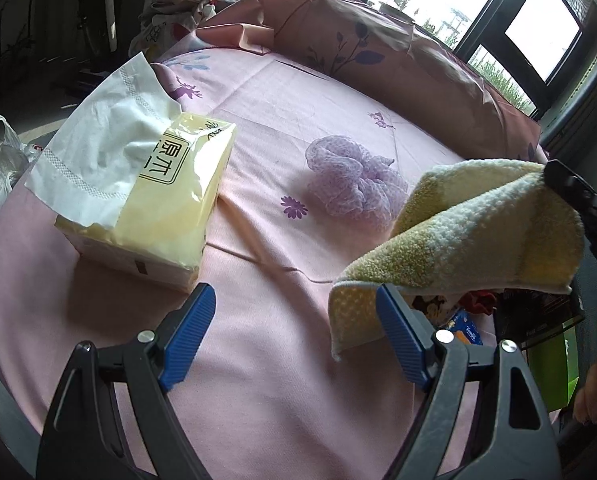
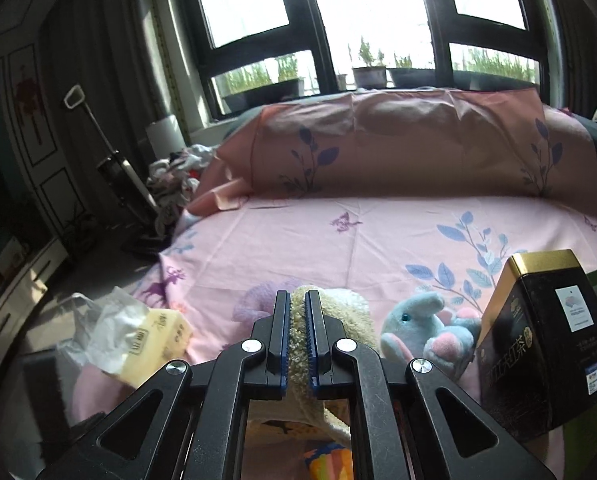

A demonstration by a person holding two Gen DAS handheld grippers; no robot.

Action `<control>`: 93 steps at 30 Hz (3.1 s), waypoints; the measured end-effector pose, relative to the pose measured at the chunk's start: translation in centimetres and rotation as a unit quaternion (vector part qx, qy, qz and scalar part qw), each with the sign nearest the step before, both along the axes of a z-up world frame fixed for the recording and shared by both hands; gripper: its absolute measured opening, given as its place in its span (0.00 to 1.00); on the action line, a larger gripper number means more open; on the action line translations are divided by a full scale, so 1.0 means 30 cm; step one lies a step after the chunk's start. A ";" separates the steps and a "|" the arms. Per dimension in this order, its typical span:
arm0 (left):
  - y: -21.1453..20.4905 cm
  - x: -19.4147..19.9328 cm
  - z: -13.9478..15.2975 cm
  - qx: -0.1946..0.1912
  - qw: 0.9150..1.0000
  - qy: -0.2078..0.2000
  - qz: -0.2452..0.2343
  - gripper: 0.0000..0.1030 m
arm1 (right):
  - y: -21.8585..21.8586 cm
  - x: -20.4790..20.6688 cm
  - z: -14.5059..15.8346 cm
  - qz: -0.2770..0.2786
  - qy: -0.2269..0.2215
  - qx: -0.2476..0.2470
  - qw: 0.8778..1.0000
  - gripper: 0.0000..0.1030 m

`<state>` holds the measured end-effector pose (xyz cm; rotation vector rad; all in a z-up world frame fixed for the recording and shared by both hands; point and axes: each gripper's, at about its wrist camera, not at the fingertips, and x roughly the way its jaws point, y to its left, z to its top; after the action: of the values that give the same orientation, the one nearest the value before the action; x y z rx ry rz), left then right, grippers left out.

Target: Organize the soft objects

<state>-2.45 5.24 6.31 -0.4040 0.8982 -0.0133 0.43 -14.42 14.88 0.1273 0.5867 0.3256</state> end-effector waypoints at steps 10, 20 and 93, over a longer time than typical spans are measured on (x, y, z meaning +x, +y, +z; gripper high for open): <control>0.145 -0.039 0.027 -0.039 0.996 -0.012 0.073 0.79 | 0.073 -0.150 0.069 0.090 -0.039 0.059 0.993 0.08; 0.203 -0.049 0.040 -0.064 0.994 -0.019 0.089 0.79 | 0.010 -0.278 0.202 0.061 -0.127 0.088 0.986 0.08; -0.147 -0.159 0.186 -0.060 0.970 -0.185 -0.147 0.31 | 0.085 -0.142 -0.061 0.155 0.054 0.107 0.981 0.24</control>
<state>-7.21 0.84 11.90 -0.3627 0.5807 -0.4051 -3.82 -11.87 13.04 0.2620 0.6793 0.6882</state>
